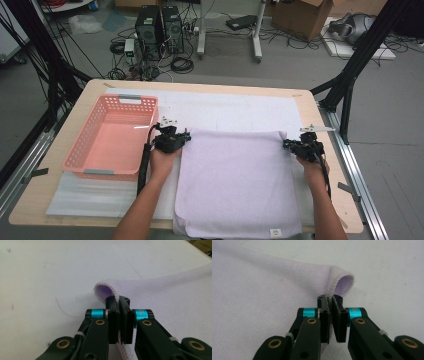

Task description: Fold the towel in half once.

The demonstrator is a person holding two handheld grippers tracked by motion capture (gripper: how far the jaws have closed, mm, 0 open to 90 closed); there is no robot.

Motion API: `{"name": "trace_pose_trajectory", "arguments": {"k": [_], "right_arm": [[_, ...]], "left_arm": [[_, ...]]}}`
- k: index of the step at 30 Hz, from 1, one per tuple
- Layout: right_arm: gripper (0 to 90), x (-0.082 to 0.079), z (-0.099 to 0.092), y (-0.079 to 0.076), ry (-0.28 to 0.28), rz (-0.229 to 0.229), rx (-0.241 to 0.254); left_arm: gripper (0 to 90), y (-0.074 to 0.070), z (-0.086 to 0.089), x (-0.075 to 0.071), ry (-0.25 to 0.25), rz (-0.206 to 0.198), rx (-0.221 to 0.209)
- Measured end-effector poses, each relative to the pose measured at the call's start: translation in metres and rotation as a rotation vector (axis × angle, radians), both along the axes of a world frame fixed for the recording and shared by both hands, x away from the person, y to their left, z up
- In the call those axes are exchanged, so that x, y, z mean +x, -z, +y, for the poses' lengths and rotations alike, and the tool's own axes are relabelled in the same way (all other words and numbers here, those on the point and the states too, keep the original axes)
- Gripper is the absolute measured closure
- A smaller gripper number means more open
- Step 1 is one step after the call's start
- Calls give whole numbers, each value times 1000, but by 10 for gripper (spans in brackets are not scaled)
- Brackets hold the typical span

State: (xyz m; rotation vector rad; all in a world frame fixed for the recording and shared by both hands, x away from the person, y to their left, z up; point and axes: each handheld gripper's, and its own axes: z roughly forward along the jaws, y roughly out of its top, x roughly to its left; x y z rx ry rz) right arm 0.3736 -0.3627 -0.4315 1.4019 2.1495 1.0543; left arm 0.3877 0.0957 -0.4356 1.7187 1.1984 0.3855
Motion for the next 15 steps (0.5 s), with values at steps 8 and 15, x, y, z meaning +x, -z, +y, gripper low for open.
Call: {"name": "trace_pose_trajectory", "arguments": {"k": [8, 15], "right_arm": [[859, 19, -8, -16, 59, -81, 14], [858, 47, -7, -18, 86, -118, -13]], "left_arm": [[867, -15, -6, 31, -25, -16, -17], [866, -23, -12, 67, -36, -16, -5]]}}
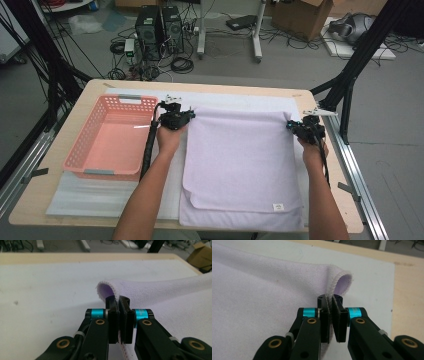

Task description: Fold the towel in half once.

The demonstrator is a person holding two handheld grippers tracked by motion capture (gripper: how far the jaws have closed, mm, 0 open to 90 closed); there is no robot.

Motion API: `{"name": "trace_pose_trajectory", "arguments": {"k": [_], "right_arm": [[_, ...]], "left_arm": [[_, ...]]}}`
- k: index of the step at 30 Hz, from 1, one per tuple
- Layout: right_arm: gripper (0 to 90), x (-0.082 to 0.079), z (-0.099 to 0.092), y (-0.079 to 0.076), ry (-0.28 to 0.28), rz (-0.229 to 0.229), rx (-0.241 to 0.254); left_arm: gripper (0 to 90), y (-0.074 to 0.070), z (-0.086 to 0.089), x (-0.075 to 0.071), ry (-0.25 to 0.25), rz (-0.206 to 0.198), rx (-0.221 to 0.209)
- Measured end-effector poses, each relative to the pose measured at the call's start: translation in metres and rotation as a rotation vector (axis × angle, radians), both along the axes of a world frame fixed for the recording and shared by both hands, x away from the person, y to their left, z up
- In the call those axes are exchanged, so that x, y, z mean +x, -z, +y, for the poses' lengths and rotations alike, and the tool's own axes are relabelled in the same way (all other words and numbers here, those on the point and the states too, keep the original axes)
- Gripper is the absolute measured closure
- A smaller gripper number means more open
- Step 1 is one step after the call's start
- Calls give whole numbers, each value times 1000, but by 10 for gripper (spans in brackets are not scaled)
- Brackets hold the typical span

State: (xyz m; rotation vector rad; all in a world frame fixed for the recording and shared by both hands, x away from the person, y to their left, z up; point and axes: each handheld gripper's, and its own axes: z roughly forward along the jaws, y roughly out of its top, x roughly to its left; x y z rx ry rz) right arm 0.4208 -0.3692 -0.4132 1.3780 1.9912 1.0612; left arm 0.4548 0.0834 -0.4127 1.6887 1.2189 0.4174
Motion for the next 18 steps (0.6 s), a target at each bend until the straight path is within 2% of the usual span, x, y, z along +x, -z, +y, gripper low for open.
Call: {"name": "trace_pose_trajectory", "arguments": {"k": [5, 7, 10, 12, 13, 15, 17, 18], "right_arm": [[858, 19, 2, 0, 11, 12, -2], [858, 25, 3, -1, 11, 7, 5], [857, 32, 6, -4, 15, -10, 7], [848, 35, 7, -6, 16, -7, 8], [816, 36, 8, -6, 21, 4, 23], [720, 36, 7, -7, 43, 6, 40], [695, 34, 6, -9, 36, 27, 53], [692, 32, 6, -9, 27, 34, 51]], "left_arm": [[866, -1, 1, 18, -9, 1, 7], [865, -1, 3, 23, -16, -1, -5], [864, -2, 7, 26, -15, -35, -35], [855, -1, 9, 26, 12, -39, -54], [834, -1, 9, 24, 31, -38, -44], [706, 0, 8, 21, 62, -30, -43], [615, 0, 6, 17, 81, -20, -45], [604, 0, 5, 12, 83, -44, -54]]}}
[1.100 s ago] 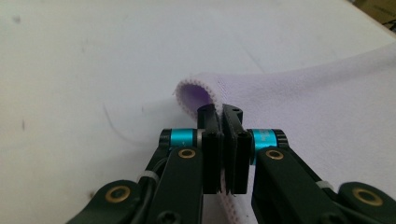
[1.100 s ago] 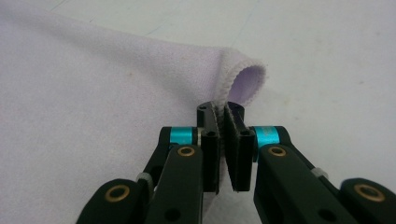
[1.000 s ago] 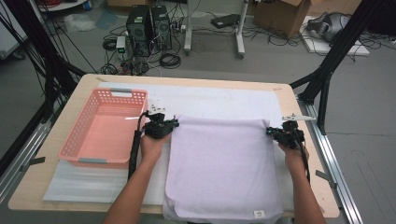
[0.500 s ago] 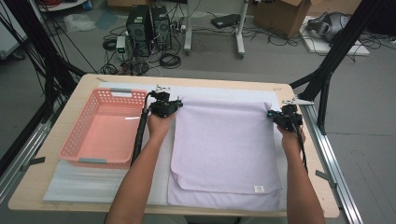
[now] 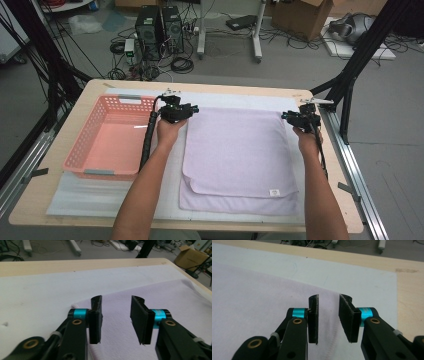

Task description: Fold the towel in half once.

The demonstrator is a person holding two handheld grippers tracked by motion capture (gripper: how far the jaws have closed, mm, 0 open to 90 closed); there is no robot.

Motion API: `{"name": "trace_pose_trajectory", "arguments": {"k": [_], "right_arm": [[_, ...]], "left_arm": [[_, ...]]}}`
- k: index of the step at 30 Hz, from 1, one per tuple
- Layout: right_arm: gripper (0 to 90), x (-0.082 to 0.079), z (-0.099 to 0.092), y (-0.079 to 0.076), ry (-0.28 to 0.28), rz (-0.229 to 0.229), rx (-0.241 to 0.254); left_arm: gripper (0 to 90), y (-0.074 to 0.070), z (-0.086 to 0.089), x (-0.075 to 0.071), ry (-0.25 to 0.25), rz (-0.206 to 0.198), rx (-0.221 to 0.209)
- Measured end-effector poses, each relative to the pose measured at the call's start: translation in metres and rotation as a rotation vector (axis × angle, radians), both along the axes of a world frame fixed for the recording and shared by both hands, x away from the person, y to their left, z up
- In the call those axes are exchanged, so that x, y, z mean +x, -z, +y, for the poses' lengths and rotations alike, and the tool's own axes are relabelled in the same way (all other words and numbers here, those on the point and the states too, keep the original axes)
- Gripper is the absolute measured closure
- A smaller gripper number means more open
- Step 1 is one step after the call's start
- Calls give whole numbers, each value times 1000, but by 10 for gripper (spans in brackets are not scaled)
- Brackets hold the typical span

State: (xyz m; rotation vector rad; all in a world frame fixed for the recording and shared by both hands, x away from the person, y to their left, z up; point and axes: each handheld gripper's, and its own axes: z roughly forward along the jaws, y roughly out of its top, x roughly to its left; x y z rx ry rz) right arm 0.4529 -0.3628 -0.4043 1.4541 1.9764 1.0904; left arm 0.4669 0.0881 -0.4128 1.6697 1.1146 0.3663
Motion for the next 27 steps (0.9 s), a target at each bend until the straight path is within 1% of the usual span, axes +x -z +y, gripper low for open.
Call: {"name": "trace_pose_trajectory", "arguments": {"k": [1, 2, 3, 5, 6, 7, 8, 9, 10, 11, 12, 13, 14, 15, 17, 19, 20, 22, 25, 27], "right_arm": [[692, -2, 1, 0, -10, 3, -4], [693, -5, 2, -1, -17, 1, -13], [693, -9, 3, -2, -29, 1, -10], [699, -18, 4, -4, -52, 0, -3], [701, -23, 4, -4, -63, -1, -1], [701, -29, 4, -4, -74, 3, -5], [701, -34, 5, -4, -82, 6, -7], [701, -41, 5, -4, -89, 4, -10], [703, -48, 5, -3, -98, 6, -1], [707, -54, 5, -2, -106, 1, 5], [709, -62, 5, -1, -120, 25, 7], [717, -70, 5, 2, -127, 18, 2], [718, -78, 5, 4, -132, 13, -4], [718, -85, 5, 6, -137, 23, 1], [718, -99, 3, 10, -148, 22, -3], [718, -112, 2, 13, -150, 21, 12], [717, -119, 2, 15, -156, 14, 12], [729, -132, 3, 18, -167, 15, 24], [736, -152, 4, 25, -181, 18, 24], [733, -165, 6, 29, -190, 13, 19]], "left_arm": [[605, 1, -1, -5, 3, -13, -12], [611, 1, -2, -9, 14, -13, -12], [611, 1, -3, -14, 25, -6, -8], [611, 2, -3, -25, 34, -33, -5], [611, 1, -3, -30, 41, -23, -5], [603, 1, -2, -35, 42, -22, 3], [597, 1, -2, -42, 41, -40, -1], [600, 2, -1, -50, 43, -48, -6], [603, 2, -1, -55, 45, -49, -8], [603, 3, -1, -65, 51, -59, -17], [615, 5, -1, -73, 55, -72, -13], [621, 5, 0, -80, 58, -74, -6], [621, 5, 0, -85, 66, -63, 3], [621, 5, 1, -91, 70, -69, -3], [627, 5, 2, -103, 71, -86, 0], [626, 6, 4, -113, 77, -83, -2], [626, 7, 5, -119, 76, -81, -11], [625, 11, 7, -130, 84, -67, -13], [631, 18, 10, -150, 85, -52, -11], [624, 24, 13, -163, 83, -34, -2]]}}
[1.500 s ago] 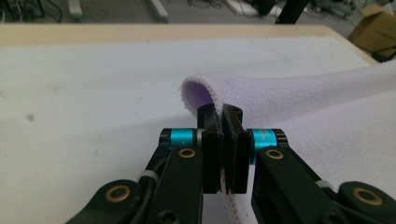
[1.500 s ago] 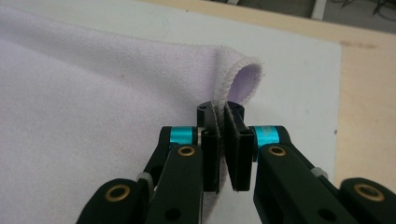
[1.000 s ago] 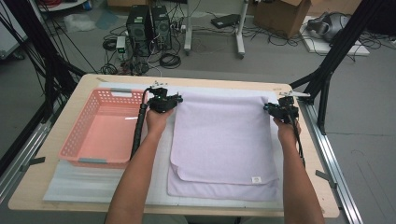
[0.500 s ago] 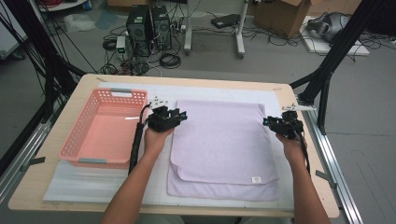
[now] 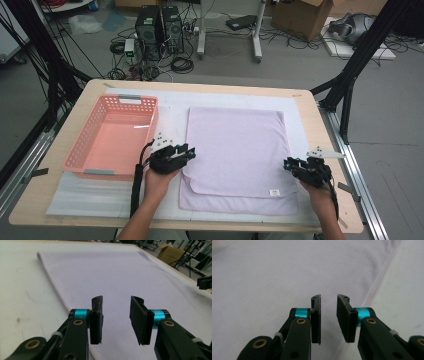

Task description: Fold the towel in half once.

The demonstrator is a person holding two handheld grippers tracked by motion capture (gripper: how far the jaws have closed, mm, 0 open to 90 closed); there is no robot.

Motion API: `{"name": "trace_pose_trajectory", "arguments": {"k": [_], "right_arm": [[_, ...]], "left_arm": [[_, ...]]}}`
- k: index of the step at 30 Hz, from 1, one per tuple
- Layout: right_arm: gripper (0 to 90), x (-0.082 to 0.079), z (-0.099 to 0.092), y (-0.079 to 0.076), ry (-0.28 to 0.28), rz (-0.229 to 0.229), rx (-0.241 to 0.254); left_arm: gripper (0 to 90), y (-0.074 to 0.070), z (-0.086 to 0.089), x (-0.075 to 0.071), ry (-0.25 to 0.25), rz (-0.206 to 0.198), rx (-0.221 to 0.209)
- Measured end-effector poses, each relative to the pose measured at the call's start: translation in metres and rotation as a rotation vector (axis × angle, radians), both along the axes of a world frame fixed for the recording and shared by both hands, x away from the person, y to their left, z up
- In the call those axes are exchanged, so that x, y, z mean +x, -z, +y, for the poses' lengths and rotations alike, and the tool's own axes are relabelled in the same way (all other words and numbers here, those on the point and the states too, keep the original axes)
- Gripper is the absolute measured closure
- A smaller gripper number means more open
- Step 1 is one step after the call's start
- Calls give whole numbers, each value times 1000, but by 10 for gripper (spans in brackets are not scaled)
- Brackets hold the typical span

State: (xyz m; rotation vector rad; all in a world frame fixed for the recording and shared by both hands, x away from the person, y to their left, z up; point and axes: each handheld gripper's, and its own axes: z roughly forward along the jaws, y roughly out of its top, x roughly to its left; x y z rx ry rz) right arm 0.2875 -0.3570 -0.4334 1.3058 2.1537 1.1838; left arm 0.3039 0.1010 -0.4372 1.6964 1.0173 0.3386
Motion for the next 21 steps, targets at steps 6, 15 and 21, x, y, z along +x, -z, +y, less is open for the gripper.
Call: {"name": "trace_pose_trajectory", "arguments": {"k": [6, 15, 21], "right_arm": [[701, -36, 3, 6, 7, -4, -54], [701, -76, -1, 9, 24, 8, -87], [728, -88, -6, 6, 41, 8, -63]], "left_arm": [[572, 10, 8, -34, -5, 36, 22], [568, 12, 10, -64, 20, 30, 88], [541, 5, 11, -71, 13, 15, 28]]}}
